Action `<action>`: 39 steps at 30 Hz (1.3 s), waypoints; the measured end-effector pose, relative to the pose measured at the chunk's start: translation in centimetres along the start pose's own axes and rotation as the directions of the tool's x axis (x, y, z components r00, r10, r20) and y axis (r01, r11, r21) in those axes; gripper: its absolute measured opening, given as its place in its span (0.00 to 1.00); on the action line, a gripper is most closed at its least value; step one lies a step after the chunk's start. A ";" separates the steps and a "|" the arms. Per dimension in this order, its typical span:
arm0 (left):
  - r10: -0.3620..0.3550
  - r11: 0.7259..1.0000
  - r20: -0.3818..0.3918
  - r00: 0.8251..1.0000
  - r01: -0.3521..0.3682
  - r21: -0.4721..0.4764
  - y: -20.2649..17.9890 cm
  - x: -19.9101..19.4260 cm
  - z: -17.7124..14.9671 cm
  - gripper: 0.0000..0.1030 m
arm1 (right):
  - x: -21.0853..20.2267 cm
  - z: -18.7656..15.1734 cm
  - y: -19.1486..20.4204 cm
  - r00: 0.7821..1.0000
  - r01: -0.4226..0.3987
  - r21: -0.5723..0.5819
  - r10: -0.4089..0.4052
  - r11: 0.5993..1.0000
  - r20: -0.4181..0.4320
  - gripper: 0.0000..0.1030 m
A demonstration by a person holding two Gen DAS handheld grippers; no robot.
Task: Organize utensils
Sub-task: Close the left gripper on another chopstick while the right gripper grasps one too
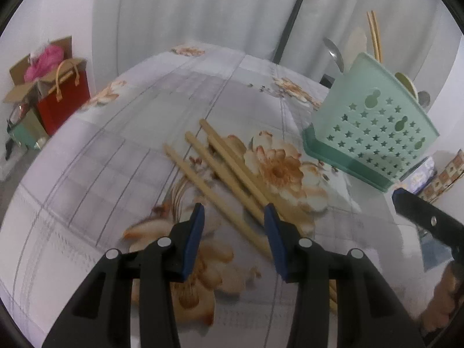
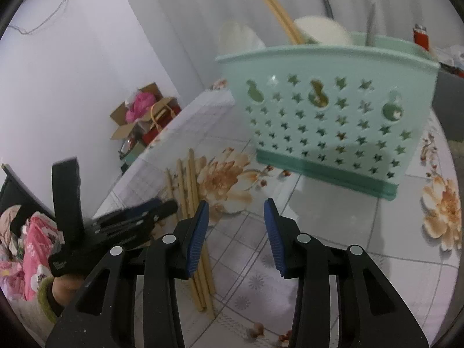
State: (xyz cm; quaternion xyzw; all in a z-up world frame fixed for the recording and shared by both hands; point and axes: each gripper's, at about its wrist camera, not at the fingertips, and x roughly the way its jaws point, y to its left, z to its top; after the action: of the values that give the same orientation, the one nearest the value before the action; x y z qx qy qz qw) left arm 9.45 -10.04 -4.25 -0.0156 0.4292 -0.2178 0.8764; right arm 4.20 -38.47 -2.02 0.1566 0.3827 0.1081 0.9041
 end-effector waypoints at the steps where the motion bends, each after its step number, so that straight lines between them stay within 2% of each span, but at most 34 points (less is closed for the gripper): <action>1: 0.025 0.999 0.007 1.000 -0.025 0.023 -0.2 0.2 0.1 0.40 | 0.1 -0.3 0.2 1.000 0.001 -0.006 -0.001 1.000 -0.003 0.37; 3: 0.045 0.998 0.009 0.999 -0.045 0.035 -0.4 0.2 0.0 0.38 | 0.0 -0.5 0.1 1.000 -0.008 -0.009 0.008 1.000 -0.007 0.37; 9: 0.059 0.998 0.008 0.998 -0.059 0.020 0.8 -0.1 -0.1 0.17 | 1.5 -0.4 1.3 0.997 -0.063 -0.038 0.062 0.997 -0.040 0.37; 15: 0.061 0.998 0.005 0.998 -0.061 0.003 1.6 -0.7 -0.4 0.08 | 3.7 -0.4 2.9 0.992 -0.081 -0.094 0.071 0.992 -0.108 0.33; 20: 0.064 0.998 0.001 0.998 -0.064 -0.016 2.5 -1.4 -1.0 0.07 | 6.1 -0.1 4.1 0.983 -0.086 -0.134 0.062 0.987 -0.170 0.21; 26: 0.070 0.996 0.005 0.998 -0.070 -0.060 4.1 -2.6 -2.0 0.07 | 8.0 0.3 5.0 0.979 -0.067 -0.191 0.028 0.979 -0.203 0.10; 33: 0.051 0.994 0.018 0.999 -0.049 -0.102 4.8 -3.0 -2.3 0.07 | 8.8 0.4 5.5 0.979 -0.049 -0.242 -0.002 0.969 -0.204 0.09; 39: 0.031 0.991 0.024 0.999 -0.028 -0.128 5.3 -3.0 -2.2 0.07 | 9.4 0.9 5.6 0.979 -0.039 -0.241 -0.011 0.970 -0.205 0.05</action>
State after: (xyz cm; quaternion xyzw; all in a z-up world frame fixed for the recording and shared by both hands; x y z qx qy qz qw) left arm 8.16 -3.68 -4.58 -0.0682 0.4312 -0.1768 0.8821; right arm 10.89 -30.47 -5.57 0.0351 0.4565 0.1761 0.8714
